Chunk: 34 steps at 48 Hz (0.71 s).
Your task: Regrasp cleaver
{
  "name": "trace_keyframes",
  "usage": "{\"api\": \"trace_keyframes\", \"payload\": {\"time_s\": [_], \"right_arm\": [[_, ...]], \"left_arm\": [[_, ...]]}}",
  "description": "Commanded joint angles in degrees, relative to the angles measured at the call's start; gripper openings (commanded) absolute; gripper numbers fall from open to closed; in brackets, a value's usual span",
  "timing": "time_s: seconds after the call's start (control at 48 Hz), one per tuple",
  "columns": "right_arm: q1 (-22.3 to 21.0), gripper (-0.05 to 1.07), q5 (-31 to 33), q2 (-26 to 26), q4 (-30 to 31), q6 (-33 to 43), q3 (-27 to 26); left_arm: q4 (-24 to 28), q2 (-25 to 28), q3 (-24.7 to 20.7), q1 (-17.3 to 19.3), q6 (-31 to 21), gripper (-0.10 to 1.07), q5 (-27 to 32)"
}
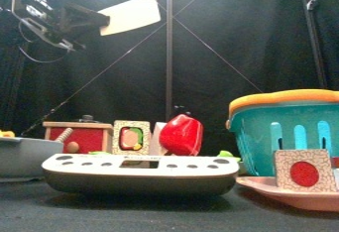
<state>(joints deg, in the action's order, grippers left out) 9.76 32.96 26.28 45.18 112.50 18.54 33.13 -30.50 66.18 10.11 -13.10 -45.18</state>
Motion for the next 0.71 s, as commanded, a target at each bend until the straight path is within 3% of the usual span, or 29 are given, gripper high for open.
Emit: {"api": "trace_keyframes", "payload": {"time_s": [0.0,0.167,0.292,0.5,0.688], "right_arm": [[-3.2,0.99,3.7,3.0,-7.5,-4.4,-2.5],[-9.0,0.99,17.8,3.7,-22.9,-19.7,-6.6],[-12.7,0.99,23.8,2.2,-32.2,-34.0,-10.5],[-13.0,0.99,17.8,-1.1,-33.2,-59.2,-10.5],[-11.2,0.99,4.1,-1.8,-34.6,-75.7,-2.6]], "left_arm": [[0.4,-0.3,-0.7,0.0,0.1,0.35,0.2],[0.8,-0.5,-0.7,0.3,0.1,0.35,0.8],[0.8,-0.5,-0.7,0.3,0.1,0.35,0.9],[0.8,-0.5,-0.7,0.3,0.1,0.35,1.0],[0.8,-0.6,-0.5,0.3,0.1,0.35,1.0]]}}
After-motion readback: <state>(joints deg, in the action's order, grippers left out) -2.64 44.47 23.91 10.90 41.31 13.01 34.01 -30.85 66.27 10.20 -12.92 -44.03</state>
